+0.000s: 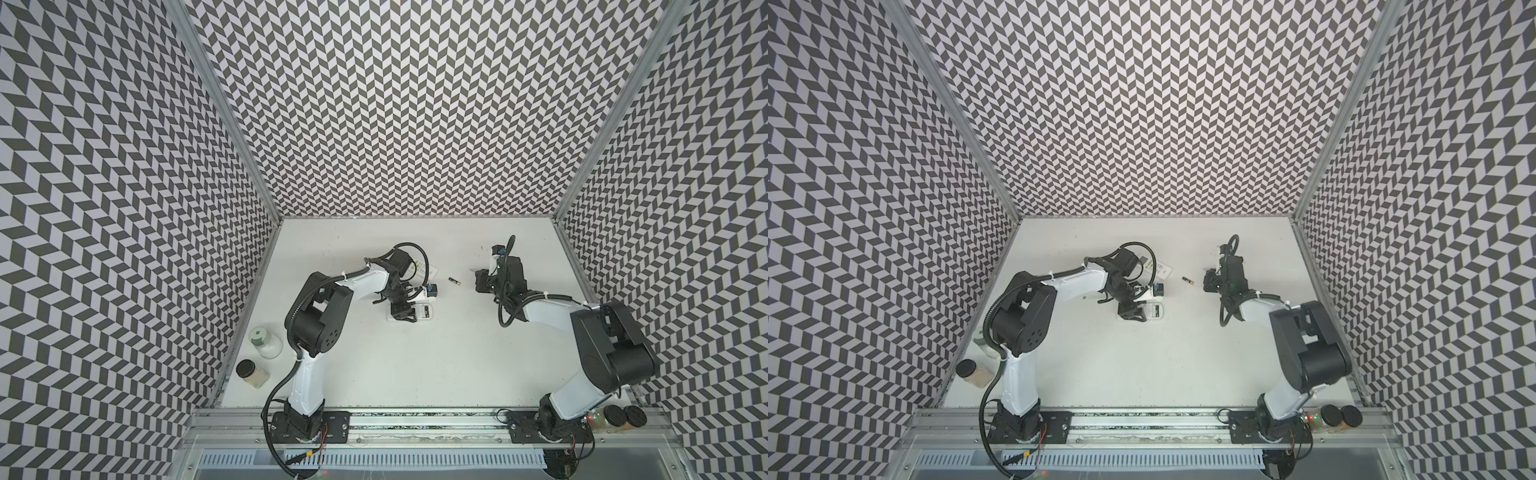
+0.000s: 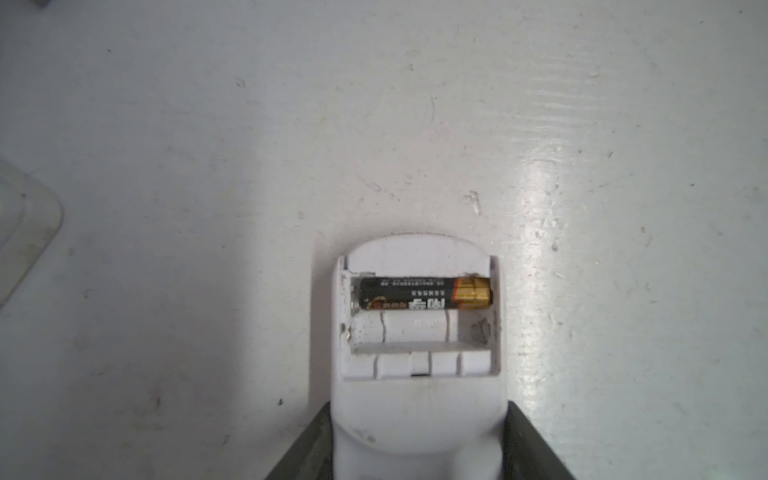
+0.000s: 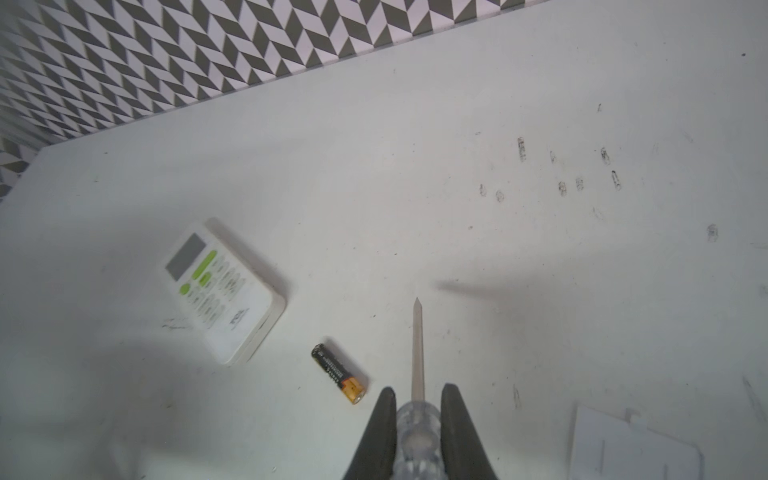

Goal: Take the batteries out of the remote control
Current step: 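Lift the screwdriver up and away from the remote with the right gripper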

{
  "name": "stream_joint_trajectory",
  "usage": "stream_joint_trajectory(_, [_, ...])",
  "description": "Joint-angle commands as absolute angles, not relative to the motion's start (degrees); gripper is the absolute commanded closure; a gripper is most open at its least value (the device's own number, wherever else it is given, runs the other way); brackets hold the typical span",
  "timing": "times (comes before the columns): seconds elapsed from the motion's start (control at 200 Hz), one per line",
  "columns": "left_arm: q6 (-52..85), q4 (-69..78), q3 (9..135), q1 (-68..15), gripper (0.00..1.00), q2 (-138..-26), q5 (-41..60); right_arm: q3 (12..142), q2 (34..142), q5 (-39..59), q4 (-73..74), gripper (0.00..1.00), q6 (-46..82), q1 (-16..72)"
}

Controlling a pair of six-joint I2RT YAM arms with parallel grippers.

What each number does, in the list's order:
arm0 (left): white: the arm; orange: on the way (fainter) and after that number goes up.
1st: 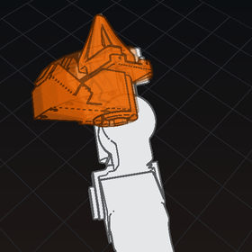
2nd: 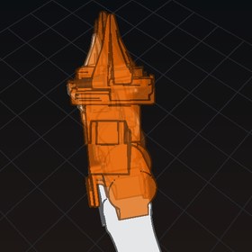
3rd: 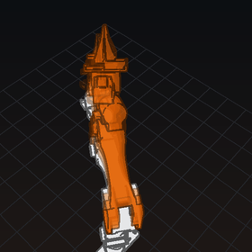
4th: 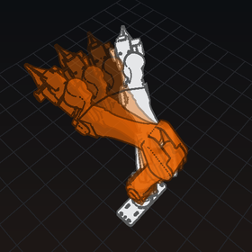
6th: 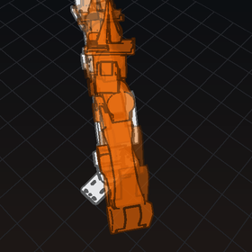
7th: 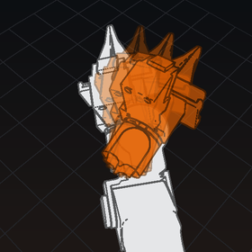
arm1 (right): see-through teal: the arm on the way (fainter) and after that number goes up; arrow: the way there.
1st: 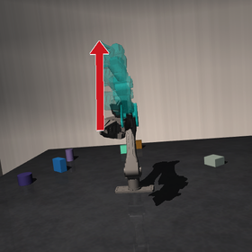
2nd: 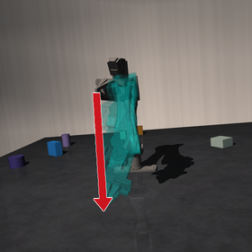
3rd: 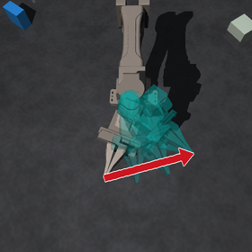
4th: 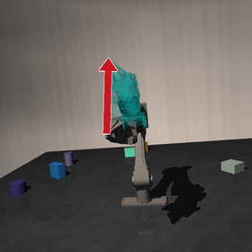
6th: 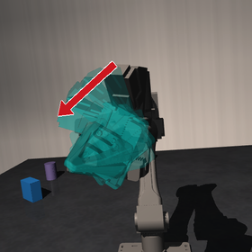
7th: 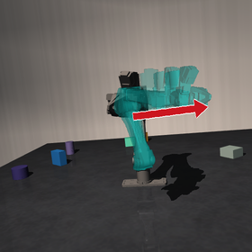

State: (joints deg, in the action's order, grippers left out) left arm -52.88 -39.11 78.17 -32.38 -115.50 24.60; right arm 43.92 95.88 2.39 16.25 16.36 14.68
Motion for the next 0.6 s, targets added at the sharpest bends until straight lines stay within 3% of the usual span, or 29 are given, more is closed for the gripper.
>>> stream_joint_trajectory(0.0, [-52.6, -39.9, 77.0, -32.8, 0.42, -114.0, 23.9, 44.5, 97.3, 6.4, 18.6, 1.0, 16.9, 14.8])
stream_joint_trajectory(0.391, [-51.2, -39.5, 77.7, -33.1, 0.37, -114.0, 23.8, 43.4, 97.7, 9.9, 18.3, 1.0, 15.7, 15.1])
stream_joint_trajectory(0.591, [-49.9, -39.8, 79.4, -33.1, 0.26, -112.7, 22.9, 43.9, 94.1, 10.9, 18.2, 1.0, 15.6, 15.3])
